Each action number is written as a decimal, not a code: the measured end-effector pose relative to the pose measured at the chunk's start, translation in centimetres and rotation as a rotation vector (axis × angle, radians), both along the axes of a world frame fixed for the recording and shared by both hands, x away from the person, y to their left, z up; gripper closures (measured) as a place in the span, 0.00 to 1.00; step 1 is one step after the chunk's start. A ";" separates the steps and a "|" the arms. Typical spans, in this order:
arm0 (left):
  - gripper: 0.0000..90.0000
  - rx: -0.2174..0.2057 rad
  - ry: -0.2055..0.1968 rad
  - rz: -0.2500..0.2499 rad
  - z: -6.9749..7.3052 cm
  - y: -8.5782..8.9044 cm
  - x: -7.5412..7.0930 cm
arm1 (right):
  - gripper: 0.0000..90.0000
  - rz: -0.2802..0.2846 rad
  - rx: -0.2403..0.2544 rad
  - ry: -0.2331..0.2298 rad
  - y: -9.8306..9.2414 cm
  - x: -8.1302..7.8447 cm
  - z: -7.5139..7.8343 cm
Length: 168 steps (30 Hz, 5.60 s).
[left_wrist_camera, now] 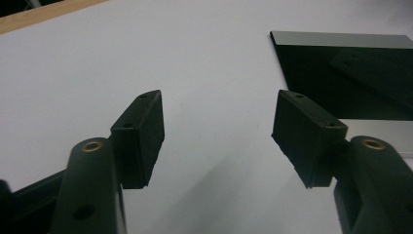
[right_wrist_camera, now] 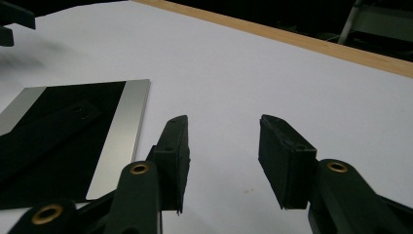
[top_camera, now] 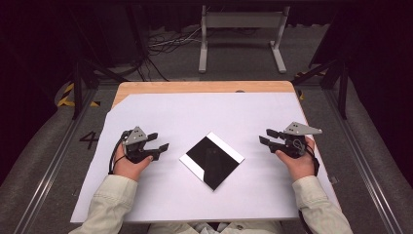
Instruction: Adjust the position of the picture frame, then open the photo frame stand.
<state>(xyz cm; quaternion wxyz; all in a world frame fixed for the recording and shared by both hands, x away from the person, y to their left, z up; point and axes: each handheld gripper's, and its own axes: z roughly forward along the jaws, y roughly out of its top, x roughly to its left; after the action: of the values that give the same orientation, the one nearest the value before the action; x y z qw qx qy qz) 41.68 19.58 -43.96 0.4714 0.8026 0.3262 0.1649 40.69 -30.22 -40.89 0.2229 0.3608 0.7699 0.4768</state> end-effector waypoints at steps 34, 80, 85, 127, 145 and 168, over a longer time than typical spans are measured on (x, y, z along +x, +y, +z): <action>0.98 0.059 0.171 -0.135 -1.4 -5.0 0.6 | 0.60 0.030 -0.043 0.034 0.2 -1.2 0.6; 1.00 0.229 0.406 -0.426 -0.1 -10.0 -3.0 | 0.66 0.104 -0.085 0.174 0.9 -1.6 2.1; 1.00 0.233 0.426 -0.463 0.0 -10.7 -3.6 | 0.68 0.090 -0.090 0.210 0.7 -1.6 2.0; 1.00 0.154 0.328 -0.516 -0.9 -14.9 -5.0 | 0.79 0.088 -0.143 0.264 0.7 -1.1 1.5; 0.85 0.099 0.206 -0.368 2.3 -9.3 -3.7 | 0.78 0.102 -0.155 0.223 0.4 -2.2 3.1; 0.58 0.065 0.106 -0.136 2.9 -4.3 -1.8 | 0.74 0.133 -0.197 0.210 0.8 -3.8 4.8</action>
<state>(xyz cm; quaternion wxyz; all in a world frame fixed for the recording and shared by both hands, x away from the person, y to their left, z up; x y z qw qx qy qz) 39.86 15.28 -41.07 0.4373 0.8454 0.2899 0.1003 36.90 -29.41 -36.06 0.1438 0.3333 0.8542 0.3723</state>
